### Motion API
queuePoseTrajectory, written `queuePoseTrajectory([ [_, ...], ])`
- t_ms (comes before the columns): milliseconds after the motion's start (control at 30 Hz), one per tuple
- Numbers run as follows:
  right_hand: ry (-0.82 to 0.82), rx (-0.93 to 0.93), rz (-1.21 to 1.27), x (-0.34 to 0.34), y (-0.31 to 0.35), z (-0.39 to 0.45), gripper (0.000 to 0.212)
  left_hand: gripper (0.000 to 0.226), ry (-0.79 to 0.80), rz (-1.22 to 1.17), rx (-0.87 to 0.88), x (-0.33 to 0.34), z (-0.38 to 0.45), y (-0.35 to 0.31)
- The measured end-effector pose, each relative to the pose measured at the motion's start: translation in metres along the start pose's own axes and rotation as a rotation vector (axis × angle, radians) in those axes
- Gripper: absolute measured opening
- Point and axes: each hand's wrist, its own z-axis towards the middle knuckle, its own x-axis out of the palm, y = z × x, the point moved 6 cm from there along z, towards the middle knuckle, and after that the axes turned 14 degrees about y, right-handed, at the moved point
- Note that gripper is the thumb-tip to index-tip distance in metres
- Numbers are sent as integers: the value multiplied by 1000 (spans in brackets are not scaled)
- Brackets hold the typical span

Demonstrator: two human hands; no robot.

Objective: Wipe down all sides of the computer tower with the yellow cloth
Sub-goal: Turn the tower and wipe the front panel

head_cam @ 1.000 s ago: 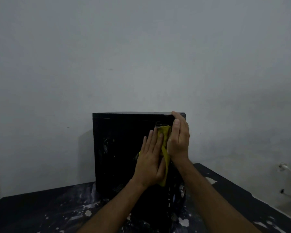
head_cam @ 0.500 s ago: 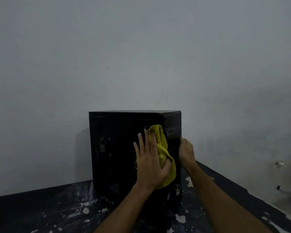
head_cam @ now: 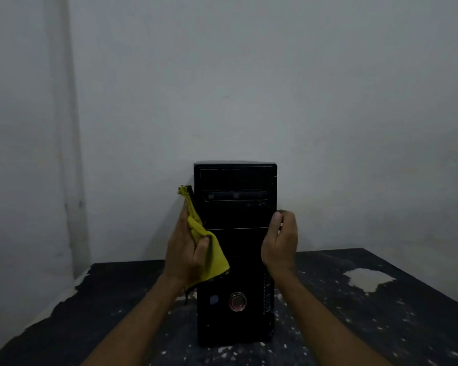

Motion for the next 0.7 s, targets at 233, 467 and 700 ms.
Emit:
queuePoseTrajectory([
  [233,-29,8,-59,8,5,0,22,68,53,-78,8,-10,-3,-1],
  [467,84,-109,-95,-9,53,6,34,41,-58,-268,-88,-26,-27,-13],
  [700,907,-144,109,32,113,-19,39,54,61,-550,-214,-36,-34,-35],
])
